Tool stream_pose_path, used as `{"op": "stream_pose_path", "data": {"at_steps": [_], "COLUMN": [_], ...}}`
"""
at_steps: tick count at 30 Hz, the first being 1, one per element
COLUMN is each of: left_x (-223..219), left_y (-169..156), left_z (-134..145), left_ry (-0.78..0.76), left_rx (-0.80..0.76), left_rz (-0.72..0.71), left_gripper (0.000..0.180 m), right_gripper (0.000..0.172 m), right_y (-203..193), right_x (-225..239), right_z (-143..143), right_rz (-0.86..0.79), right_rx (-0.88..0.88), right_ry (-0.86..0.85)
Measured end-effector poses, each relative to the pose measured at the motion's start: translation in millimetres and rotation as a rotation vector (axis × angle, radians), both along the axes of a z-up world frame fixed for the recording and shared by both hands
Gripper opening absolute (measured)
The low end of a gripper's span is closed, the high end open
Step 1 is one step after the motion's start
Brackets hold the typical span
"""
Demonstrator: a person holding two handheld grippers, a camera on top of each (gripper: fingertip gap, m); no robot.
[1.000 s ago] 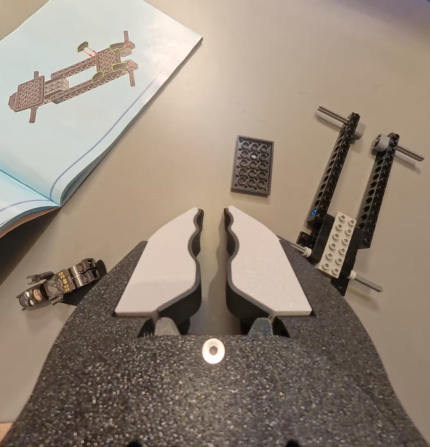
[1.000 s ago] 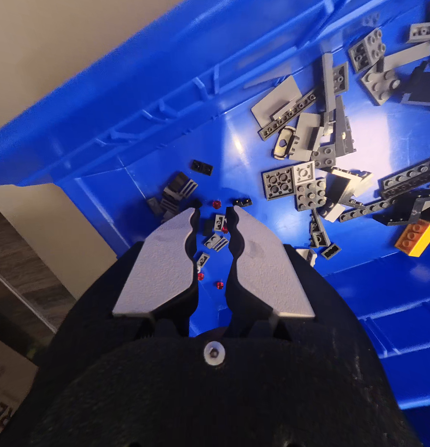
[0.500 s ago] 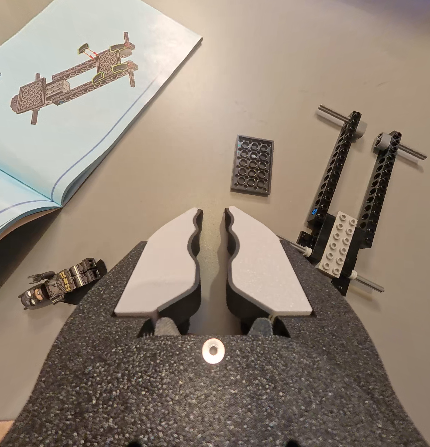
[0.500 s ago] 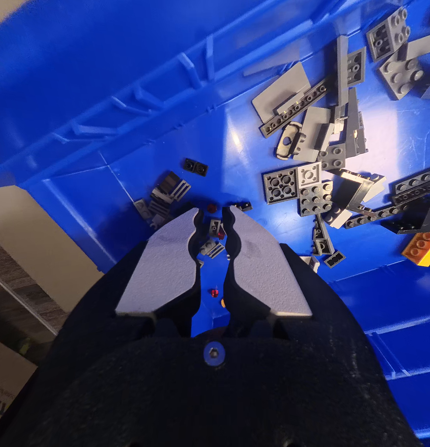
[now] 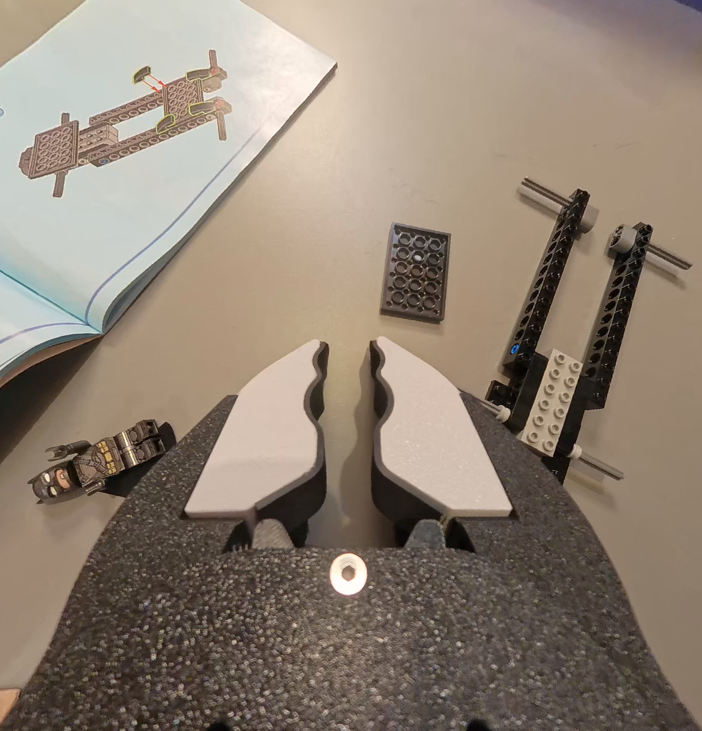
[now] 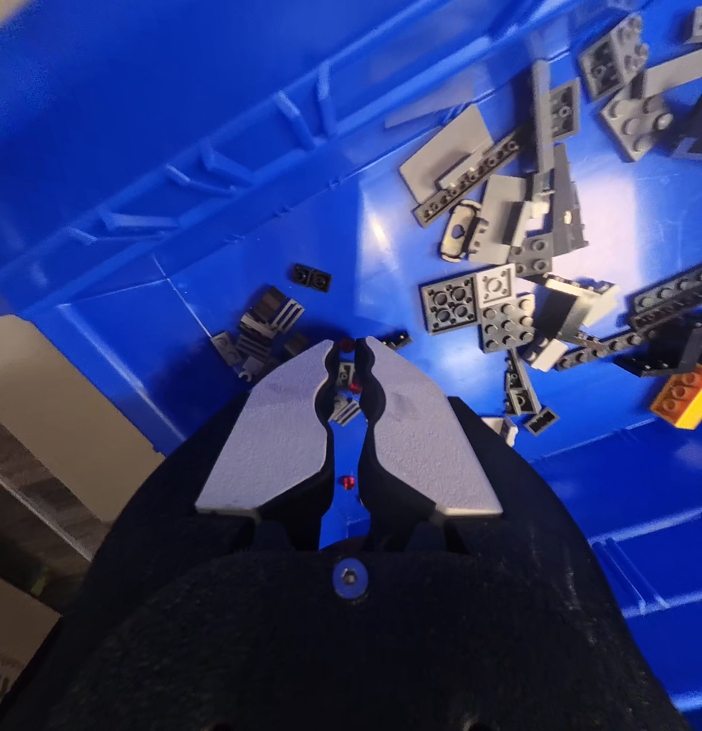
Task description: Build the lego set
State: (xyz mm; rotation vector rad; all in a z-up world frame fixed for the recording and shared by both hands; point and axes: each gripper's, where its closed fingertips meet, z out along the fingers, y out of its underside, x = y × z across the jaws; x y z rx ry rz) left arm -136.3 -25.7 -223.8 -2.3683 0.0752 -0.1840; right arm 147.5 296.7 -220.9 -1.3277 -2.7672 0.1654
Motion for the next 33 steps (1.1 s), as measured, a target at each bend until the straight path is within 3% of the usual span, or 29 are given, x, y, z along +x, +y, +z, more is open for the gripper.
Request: {"op": "stream_pose_path", "data": {"at_steps": [3,7,10,13,17,21,25,33], "left_x": [4.9,7.4,7.3,4.1,0.8,3.0,8.3,15.7], "left_y": [-0.8,-1.1,-1.2,-1.5,-1.9,-5.3,-7.2,-8.5], "left_z": [0.2,1.7,9.1,17.6,23.1,18.4,15.3,6.4], "left_ry": [0.004,0.003,-0.018,-0.042,-0.078,-0.091,-0.049,0.033], "left_rx": [0.002,0.012,0.060,0.115,0.147,0.115,0.099,0.052], "left_rz": [-0.034,-0.051,-0.050,-0.028,-0.007,-0.005,-0.038,-0.088], "left_gripper": [0.024,0.027,0.027,0.027,0.027,0.028,0.028,0.028], "right_gripper": [0.007,0.007,0.007,0.007,0.008,0.007,0.007,0.008], "right_y": [5.1,0.2,-27.4,-72.6,-149.6,-208.4,-221.8,-216.5], "right_x": [-7.6,-34.5,-64.4,-91.8,-136.4,-170.5,-182.4,-184.1], "right_z": [17.5,66.0,102.9,115.0,96.2,45.0,9.0,-8.1], "right_rz": [-0.051,-0.100,-0.062,0.050,0.188,0.256,0.248,0.212], "right_rx": [0.026,0.040,0.013,-0.007,-0.085,-0.096,-0.064,-0.081], "right_ry": [0.035,0.139,0.223,0.225,0.186,0.116,0.086,0.072]}}
